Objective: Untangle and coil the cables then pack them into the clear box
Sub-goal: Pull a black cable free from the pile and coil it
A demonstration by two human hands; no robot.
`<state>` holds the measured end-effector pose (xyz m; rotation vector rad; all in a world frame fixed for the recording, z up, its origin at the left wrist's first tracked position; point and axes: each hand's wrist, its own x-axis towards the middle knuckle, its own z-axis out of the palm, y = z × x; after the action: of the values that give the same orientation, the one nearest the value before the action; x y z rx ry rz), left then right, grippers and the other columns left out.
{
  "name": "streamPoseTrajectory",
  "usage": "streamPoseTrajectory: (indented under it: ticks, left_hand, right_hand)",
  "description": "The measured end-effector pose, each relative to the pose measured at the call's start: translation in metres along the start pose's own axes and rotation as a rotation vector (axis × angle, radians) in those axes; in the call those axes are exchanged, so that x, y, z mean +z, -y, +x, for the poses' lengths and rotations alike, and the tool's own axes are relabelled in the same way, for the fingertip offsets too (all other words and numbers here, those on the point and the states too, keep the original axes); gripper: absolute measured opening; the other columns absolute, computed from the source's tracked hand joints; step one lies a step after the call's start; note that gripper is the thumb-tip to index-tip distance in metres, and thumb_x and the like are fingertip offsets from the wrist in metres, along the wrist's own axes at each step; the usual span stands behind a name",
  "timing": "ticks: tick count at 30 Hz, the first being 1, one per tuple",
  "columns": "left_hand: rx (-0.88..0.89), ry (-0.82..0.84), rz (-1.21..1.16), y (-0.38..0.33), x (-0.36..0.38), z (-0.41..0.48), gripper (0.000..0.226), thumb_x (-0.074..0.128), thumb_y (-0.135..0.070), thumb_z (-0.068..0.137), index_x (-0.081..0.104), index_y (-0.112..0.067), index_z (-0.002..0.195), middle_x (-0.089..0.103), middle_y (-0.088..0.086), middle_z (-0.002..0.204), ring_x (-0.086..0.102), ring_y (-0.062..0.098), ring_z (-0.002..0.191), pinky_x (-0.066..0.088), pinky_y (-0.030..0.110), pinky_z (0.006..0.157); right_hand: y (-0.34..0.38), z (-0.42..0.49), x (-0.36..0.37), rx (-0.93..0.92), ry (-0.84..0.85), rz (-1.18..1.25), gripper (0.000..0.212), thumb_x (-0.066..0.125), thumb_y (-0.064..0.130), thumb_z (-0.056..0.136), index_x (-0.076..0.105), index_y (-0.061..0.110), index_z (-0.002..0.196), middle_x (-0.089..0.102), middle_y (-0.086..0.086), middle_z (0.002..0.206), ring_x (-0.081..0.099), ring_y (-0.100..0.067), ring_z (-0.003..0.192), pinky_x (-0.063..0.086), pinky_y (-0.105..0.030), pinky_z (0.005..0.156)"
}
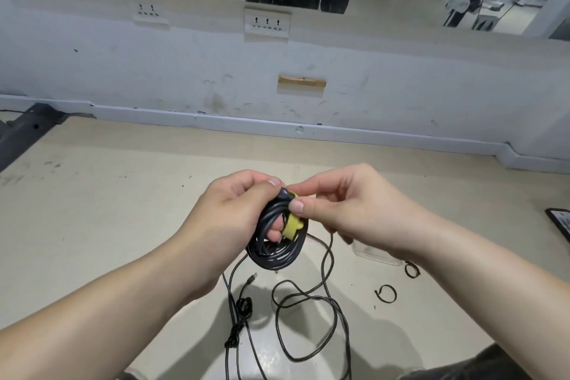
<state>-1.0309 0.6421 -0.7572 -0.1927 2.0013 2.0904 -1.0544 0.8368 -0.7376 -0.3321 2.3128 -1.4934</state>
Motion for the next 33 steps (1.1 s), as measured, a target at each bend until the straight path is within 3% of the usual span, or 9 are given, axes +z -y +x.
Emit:
streamPoseTrajectory:
  ticks: [4,6,9,13,18,21,25,30,33]
  left_hand:
    - [0.028,0.052,-0.065,-0.005,-0.002,-0.002,0.022,0.058,-0.026,0.102,0.073,-0.01,0.1,0.066,0.012,0.068,0.059,0.025,0.06,0.05,0.031,0.065]
    - [0.045,0.085,-0.072,-0.006,-0.002,-0.003,0.025,0.061,-0.032,0.095,0.073,-0.01,0.101,0.065,0.013,0.07,0.057,0.026,0.062,0.049,0.034,0.069]
    - [0.062,0.129,-0.076,-0.006,-0.002,-0.003,0.032,0.057,-0.037,0.089,0.073,-0.012,0.101,0.063,0.018,0.077,0.056,0.026,0.067,0.045,0.039,0.074]
    - [0.099,0.189,-0.057,-0.007,-0.003,-0.006,0.032,0.055,-0.039,0.093,0.074,-0.015,0.103,0.063,0.02,0.086,0.056,0.024,0.069,0.041,0.042,0.076]
    - [0.132,0.212,-0.08,-0.007,-0.001,-0.005,0.031,0.055,-0.037,0.094,0.074,-0.016,0.104,0.07,0.012,0.087,0.058,0.02,0.069,0.048,0.033,0.069]
    - [0.146,0.214,-0.071,-0.005,0.001,-0.005,0.029,0.053,-0.036,0.095,0.073,-0.017,0.104,0.072,0.006,0.092,0.06,0.017,0.073,0.051,0.032,0.074]
    - [0.139,0.199,-0.009,-0.005,0.002,-0.006,0.031,0.054,-0.036,0.095,0.072,-0.015,0.109,0.072,0.024,0.107,0.064,0.02,0.084,0.048,0.037,0.09]
    - [0.125,0.202,0.044,-0.002,0.003,-0.005,0.026,0.049,-0.023,0.107,0.074,-0.013,0.106,0.074,0.023,0.104,0.067,0.019,0.083,0.055,0.023,0.077]
    - [0.099,0.199,0.029,-0.002,0.004,-0.004,0.028,0.048,-0.022,0.107,0.074,-0.013,0.106,0.077,0.013,0.099,0.068,0.019,0.083,0.053,0.029,0.08]
  right_hand:
    - [-0.003,0.001,-0.007,-0.033,0.0,0.171,0.02,0.086,0.021,0.08,0.079,0.012,0.097,0.078,-0.003,0.083,0.07,-0.011,0.075,0.057,-0.025,0.073]
    - [-0.005,0.001,-0.008,-0.033,0.06,0.198,0.029,0.084,0.019,0.081,0.074,0.008,0.106,0.079,-0.009,0.094,0.074,-0.015,0.089,0.06,-0.032,0.09]
    - [-0.003,0.001,-0.011,-0.03,0.097,0.212,0.043,0.084,0.02,0.079,0.07,0.01,0.118,0.074,-0.019,0.108,0.071,-0.021,0.099,0.056,-0.043,0.101]
    - [0.004,-0.001,-0.018,-0.053,0.241,0.238,0.034,0.082,0.011,0.083,0.069,0.003,0.113,0.077,-0.011,0.101,0.071,-0.019,0.096,0.056,-0.034,0.093]
    - [0.002,-0.002,-0.011,-0.047,0.253,0.256,0.032,0.078,0.003,0.083,0.058,0.006,0.109,0.076,-0.018,0.109,0.072,-0.038,0.107,0.052,-0.052,0.101]
    - [0.001,0.0,-0.006,-0.06,0.123,0.093,0.023,0.079,0.014,0.081,0.063,0.017,0.096,0.069,-0.008,0.09,0.062,-0.024,0.082,0.05,-0.044,0.078]
    - [0.001,0.002,-0.005,-0.052,0.054,-0.079,0.023,0.083,0.017,0.079,0.062,0.02,0.086,0.064,0.006,0.075,0.056,-0.011,0.07,0.049,-0.029,0.066]
    - [-0.005,0.002,-0.004,0.05,0.141,-0.166,0.021,0.077,0.03,0.081,0.059,0.02,0.082,0.057,0.005,0.073,0.051,-0.012,0.068,0.041,-0.035,0.065]
    - [-0.007,0.002,-0.004,0.076,0.201,-0.038,0.02,0.078,0.027,0.086,0.069,0.009,0.091,0.058,-0.005,0.079,0.05,-0.017,0.075,0.038,-0.038,0.072]
